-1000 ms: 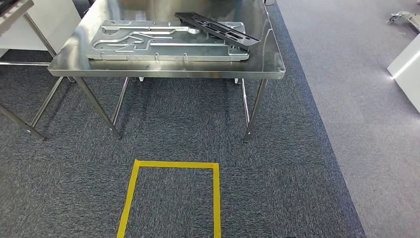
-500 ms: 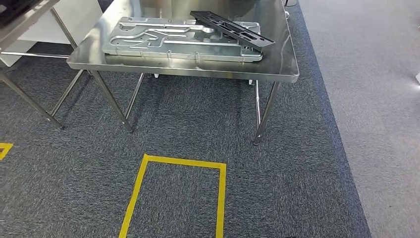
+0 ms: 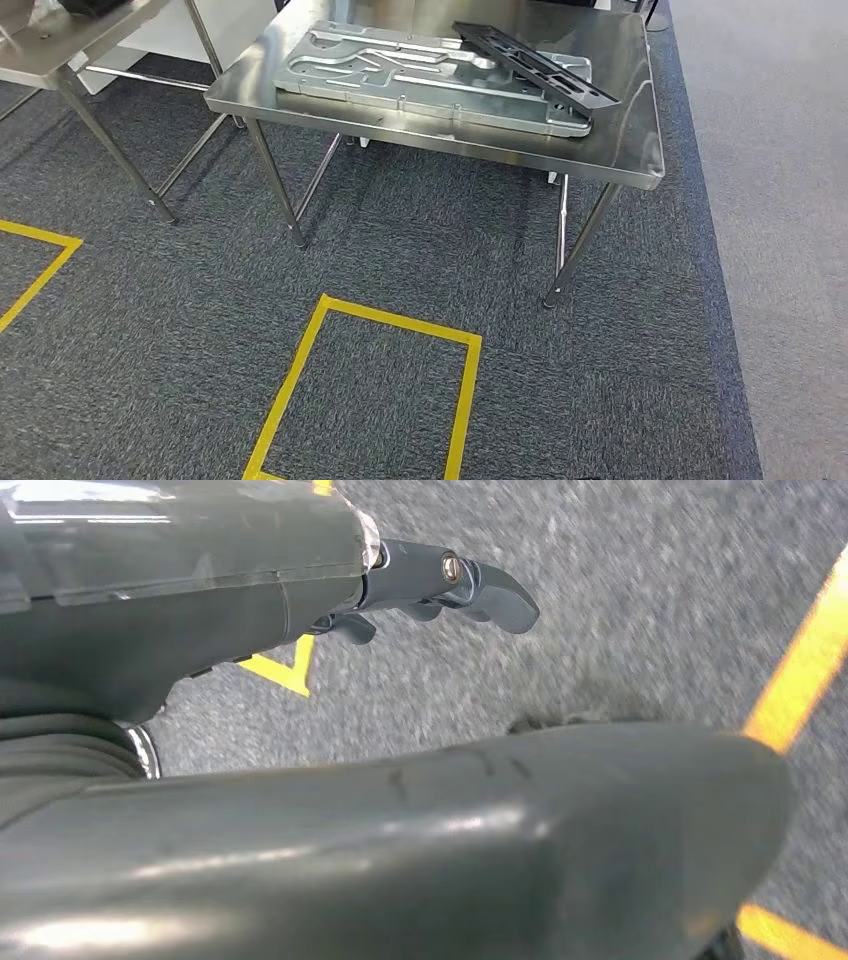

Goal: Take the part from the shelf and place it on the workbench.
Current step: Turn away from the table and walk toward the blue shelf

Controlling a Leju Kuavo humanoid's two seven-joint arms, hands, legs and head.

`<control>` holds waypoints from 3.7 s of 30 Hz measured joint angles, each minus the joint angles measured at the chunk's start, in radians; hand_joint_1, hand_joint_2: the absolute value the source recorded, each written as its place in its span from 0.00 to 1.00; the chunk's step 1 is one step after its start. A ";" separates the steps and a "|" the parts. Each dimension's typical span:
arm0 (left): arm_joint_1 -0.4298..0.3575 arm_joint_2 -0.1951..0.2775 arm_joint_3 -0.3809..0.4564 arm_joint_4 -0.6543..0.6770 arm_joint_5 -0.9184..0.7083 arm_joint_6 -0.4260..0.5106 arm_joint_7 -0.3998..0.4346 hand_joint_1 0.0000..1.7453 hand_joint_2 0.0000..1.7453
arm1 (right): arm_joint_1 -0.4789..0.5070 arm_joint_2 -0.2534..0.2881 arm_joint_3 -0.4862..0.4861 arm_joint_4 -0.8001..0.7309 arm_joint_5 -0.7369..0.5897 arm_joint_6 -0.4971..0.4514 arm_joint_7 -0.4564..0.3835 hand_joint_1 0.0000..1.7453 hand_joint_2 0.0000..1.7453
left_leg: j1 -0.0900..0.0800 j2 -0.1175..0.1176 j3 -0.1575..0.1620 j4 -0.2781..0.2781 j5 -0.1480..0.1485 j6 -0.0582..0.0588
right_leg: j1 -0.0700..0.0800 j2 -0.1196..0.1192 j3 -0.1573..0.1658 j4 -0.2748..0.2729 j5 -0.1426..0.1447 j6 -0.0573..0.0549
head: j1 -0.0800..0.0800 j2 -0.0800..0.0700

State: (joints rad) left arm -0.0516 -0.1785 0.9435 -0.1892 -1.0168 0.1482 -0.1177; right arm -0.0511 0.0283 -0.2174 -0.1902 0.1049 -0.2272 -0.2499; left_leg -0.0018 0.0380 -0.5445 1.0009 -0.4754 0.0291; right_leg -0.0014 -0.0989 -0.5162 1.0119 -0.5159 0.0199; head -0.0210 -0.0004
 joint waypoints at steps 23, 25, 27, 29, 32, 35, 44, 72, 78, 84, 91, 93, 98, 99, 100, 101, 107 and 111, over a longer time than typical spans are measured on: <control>-0.018 -0.008 0.060 0.000 0.066 -0.040 -0.009 0.00 0.00 | 0.008 0.004 -0.004 -0.001 0.006 0.007 -0.010 0.00 0.00 | 0.013 -0.036 -0.129 0.252 -0.080 -0.048 | -0.018 0.040 -0.010 -0.004 0.010 -0.030 | 0.000 0.000; -0.020 -0.008 0.066 0.000 0.075 -0.043 -0.012 0.00 0.00 | 0.007 0.005 -0.004 -0.001 0.007 0.008 -0.010 0.00 0.00 | 0.009 0.002 -0.048 0.102 -0.021 -0.040 | -0.015 0.019 -0.004 -0.002 0.005 -0.023 | 0.000 0.000; -0.024 -0.009 0.079 0.000 0.107 -0.057 -0.025 0.00 0.00 | 0.007 0.005 -0.004 -0.001 0.014 0.009 -0.010 0.00 0.00 | 0.002 0.029 -0.010 0.022 -0.003 -0.030 | -0.010 -0.001 0.000 -0.001 0.000 -0.013 | 0.000 0.000; -0.026 -0.011 0.106 0.000 0.156 -0.079 -0.042 0.00 0.00 | 0.004 0.006 -0.005 -0.001 0.027 0.012 -0.010 0.00 0.00 | -0.001 0.014 -0.012 0.014 -0.003 -0.019 | -0.008 -0.020 0.003 -0.003 -0.001 -0.001 | 0.001 0.000; -0.026 -0.018 0.156 0.000 0.221 -0.119 -0.067 0.00 0.00 | 0.001 0.007 -0.009 -0.003 0.043 0.017 -0.011 0.00 0.00 | 0.003 -0.016 -0.007 -0.003 0.010 0.000 | -0.016 0.024 -0.013 0.048 -0.042 0.014 | 0.001 0.000; -0.028 -0.028 0.195 0.000 0.244 -0.157 -0.082 0.00 0.00 | 0.006 0.007 -0.015 -0.004 0.049 0.020 -0.010 0.00 0.00 | 0.003 -0.050 -0.010 -0.006 0.015 0.009 | -0.019 0.090 -0.103 0.234 -0.133 0.019 | 0.001 0.000; -0.030 -0.039 0.269 -0.001 0.299 -0.169 -0.041 0.00 0.00 | 0.005 0.008 -0.033 -0.003 0.073 0.027 0.004 0.00 0.00 | 0.005 -0.157 -0.025 0.009 0.018 -0.019 | -0.020 0.167 -0.019 0.005 0.008 -0.001 | 0.000 0.000; -0.049 -0.038 0.399 -0.002 0.400 -0.166 0.016 0.00 0.00 | 0.009 0.013 -0.063 -0.004 0.126 0.047 0.009 0.00 0.00 | 0.003 -0.135 -0.019 0.007 0.018 -0.009 | -0.026 0.163 -0.021 0.026 0.001 0.007 | 0.000 0.000; -0.049 -0.037 0.401 -0.002 0.400 -0.163 0.021 0.00 0.00 | 0.003 0.014 -0.066 -0.005 0.129 0.048 0.010 0.00 0.00 | 0.003 -0.114 -0.063 0.072 -0.011 -0.041 | -0.026 0.124 0.001 -0.010 -0.002 -0.031 | -0.001 0.000; -0.046 -0.037 0.402 -0.002 0.399 -0.138 0.045 0.00 0.00 | 0.011 0.014 -0.077 -0.005 0.134 0.048 0.015 0.00 0.00 | 0.008 -0.038 -0.176 0.261 -0.027 -0.046 | -0.014 0.040 0.052 -0.012 -0.050 -0.039 | -0.001 0.000; -0.045 -0.037 0.410 -0.004 0.406 -0.129 0.059 0.00 0.00 | 0.002 0.016 -0.089 -0.007 0.145 0.047 0.025 0.00 0.00 | -0.016 0.017 -0.047 0.015 0.014 0.002 | -0.009 -0.021 0.119 -0.014 -0.070 0.001 | 0.000 0.000; -0.040 -0.037 0.411 -0.005 0.407 -0.130 0.058 0.00 0.00 | 0.002 0.017 -0.092 -0.008 0.145 0.047 0.027 0.00 0.00 | -0.010 -0.009 -0.005 -0.005 0.001 0.012 | -0.013 0.027 0.077 0.080 -0.049 0.006 | 0.000 0.000; -0.043 -0.039 0.412 -0.006 0.406 -0.133 0.056 0.00 0.00 | 0.012 0.018 -0.107 -0.008 0.145 0.047 0.029 0.00 0.00 | -0.001 -0.086 0.096 -0.018 -0.067 0.012 | -0.021 0.096 -0.161 0.283 -0.185 0.014 | 0.000 0.000; -0.041 -0.039 0.412 -0.006 0.406 -0.133 0.055 0.00 0.00 | 0.014 0.018 -0.109 -0.008 0.145 0.047 0.029 0.00 0.00 | 0.001 -0.103 0.121 -0.018 -0.086 0.010 | -0.023 0.098 -0.185 0.258 -0.198 0.020 | 0.000 0.000; -0.039 -0.039 0.412 -0.006 0.406 -0.133 0.055 0.00 0.00 | 0.017 0.018 -0.110 -0.008 0.145 0.047 0.030 0.00 0.00 | 0.005 -0.117 0.144 -0.019 -0.106 0.006 | -0.026 0.104 -0.201 0.213 -0.166 0.027 | 0.000 0.000; -0.038 -0.039 0.413 -0.007 0.406 -0.133 0.055 0.00 0.00 | 0.022 0.018 -0.112 -0.006 0.145 0.047 0.030 0.00 0.00 | 0.007 -0.129 0.167 -0.018 -0.128 0.000 | -0.030 0.118 -0.212 0.163 -0.077 0.034 | 0.000 0.000; -0.042 -0.040 0.415 -0.008 0.406 -0.133 0.054 0.00 0.00 | 0.017 0.019 -0.118 -0.007 0.145 0.046 0.029 0.00 0.00 | 0.015 -0.136 0.173 0.049 -0.109 -0.037 | -0.020 0.120 -0.170 0.064 0.080 -0.023 | 0.000 0.000; -0.042 -0.040 0.415 -0.008 0.404 -0.136 0.051 0.00 0.00 | 0.026 0.019 -0.124 -0.008 0.142 0.044 0.030 0.00 0.00 | 0.012 -0.049 -0.045 0.318 -0.129 -0.047 | -0.012 0.083 -0.046 0.024 0.019 -0.040 | 0.000 0.000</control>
State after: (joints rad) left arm -0.0932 -0.2186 1.3581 -0.1976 -0.6127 0.0120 -0.0665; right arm -0.0252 0.0473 -0.3414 -0.1977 0.2465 -0.1827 -0.2201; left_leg 0.0098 -0.0113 -0.5897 1.3186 -0.6044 -0.0182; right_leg -0.0133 -0.0164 -0.5625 1.0361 -0.4967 -0.0202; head -0.0214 0.0000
